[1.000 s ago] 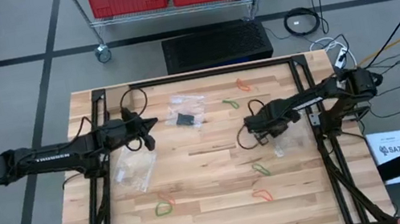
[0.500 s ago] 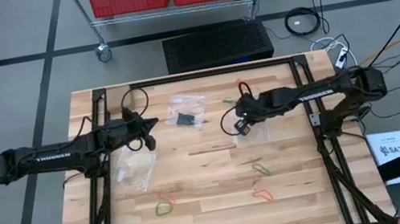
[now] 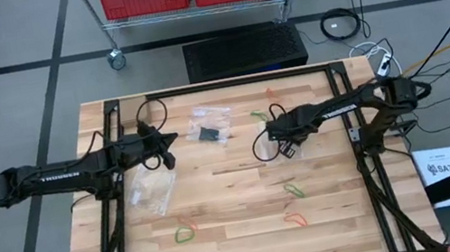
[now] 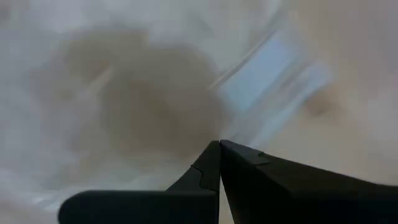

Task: Sort rubber bands
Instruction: Close the top left transparent zip bag

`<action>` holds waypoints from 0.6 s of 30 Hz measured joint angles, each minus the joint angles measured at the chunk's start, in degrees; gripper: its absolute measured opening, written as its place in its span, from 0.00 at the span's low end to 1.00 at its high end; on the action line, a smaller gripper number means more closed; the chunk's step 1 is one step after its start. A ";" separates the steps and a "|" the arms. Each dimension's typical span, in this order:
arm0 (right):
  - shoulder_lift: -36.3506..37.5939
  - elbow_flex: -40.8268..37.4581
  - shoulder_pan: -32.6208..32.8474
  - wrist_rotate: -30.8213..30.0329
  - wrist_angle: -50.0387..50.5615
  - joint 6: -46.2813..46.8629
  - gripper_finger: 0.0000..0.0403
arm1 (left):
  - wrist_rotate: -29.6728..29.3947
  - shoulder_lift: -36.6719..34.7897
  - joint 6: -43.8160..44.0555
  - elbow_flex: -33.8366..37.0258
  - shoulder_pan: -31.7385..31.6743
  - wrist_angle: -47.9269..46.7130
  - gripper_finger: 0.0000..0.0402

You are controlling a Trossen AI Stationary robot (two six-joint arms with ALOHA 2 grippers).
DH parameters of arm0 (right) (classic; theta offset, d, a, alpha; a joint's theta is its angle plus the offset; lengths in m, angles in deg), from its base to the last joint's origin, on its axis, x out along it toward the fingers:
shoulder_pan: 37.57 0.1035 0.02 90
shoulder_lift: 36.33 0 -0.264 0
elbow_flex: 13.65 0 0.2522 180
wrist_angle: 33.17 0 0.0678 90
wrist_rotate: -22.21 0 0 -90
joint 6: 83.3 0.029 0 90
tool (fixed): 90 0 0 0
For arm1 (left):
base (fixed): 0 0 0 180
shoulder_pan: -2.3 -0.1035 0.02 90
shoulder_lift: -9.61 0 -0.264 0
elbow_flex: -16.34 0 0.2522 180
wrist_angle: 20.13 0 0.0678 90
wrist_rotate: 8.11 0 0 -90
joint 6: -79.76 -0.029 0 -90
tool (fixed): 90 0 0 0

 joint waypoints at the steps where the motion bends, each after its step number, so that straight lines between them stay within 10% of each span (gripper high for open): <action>1: -1.14 0.07 0.05 2.25 -0.54 1.31 0.00 | 0.00 0.02 0.00 0.00 0.00 -0.03 0.02; 12: 3.16 0.41 5.46 12.92 -24.11 0.70 0.00 | 0.00 1.49 -0.01 0.00 0.00 -0.08 0.02; 18: 7.09 0.42 7.19 5.51 -28.15 -14.44 0.00 | 0.00 1.68 -0.02 0.00 0.00 0.08 0.02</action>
